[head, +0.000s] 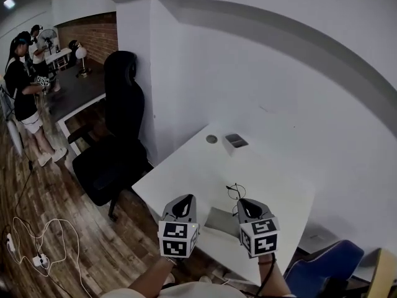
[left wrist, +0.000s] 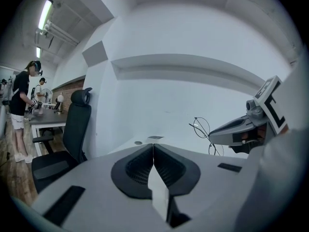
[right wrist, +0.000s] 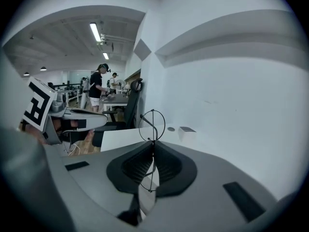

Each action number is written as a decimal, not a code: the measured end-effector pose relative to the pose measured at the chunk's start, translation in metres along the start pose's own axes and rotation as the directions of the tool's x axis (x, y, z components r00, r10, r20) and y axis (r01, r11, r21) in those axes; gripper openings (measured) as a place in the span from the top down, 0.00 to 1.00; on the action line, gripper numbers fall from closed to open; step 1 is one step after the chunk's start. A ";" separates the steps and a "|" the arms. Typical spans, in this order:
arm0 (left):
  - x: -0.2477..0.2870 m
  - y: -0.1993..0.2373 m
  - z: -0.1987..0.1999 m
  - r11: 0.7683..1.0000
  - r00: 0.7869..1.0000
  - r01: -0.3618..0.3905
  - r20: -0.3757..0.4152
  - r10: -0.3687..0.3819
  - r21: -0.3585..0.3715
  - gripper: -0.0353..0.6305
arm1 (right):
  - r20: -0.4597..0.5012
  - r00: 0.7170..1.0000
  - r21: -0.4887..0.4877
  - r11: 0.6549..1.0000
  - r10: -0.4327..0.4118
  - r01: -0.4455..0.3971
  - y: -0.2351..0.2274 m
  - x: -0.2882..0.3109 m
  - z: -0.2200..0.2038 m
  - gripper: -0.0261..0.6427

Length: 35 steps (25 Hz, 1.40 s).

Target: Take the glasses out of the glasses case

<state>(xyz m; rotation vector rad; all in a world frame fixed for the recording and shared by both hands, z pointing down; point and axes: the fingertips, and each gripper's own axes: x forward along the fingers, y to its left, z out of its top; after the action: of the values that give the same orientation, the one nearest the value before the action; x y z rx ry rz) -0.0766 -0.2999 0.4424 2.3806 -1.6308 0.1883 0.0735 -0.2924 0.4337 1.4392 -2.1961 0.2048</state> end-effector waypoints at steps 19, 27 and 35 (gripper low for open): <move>0.015 -0.030 0.016 0.996 0.997 0.072 0.027 -0.074 0.044 0.92 | 0.093 0.966 0.291 0.934 -0.243 0.207 -0.050 -0.037 -0.016 0.90; 0.016 -0.036 0.011 0.997 0.998 0.067 0.017 -0.068 0.039 0.92 | 0.092 0.960 0.304 0.925 -0.266 0.227 -0.059 -0.041 -0.020 0.90; 0.013 -0.039 0.003 0.997 0.998 0.065 0.004 -0.065 0.035 0.92 | 0.093 0.960 0.316 0.922 -0.264 0.223 -0.060 -0.043 -0.024 0.90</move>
<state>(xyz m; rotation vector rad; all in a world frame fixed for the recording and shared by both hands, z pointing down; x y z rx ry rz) -0.0351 -0.2992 0.4378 2.4578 -1.5622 0.2006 0.1487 -0.2738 0.4248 1.9322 -2.1303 0.3806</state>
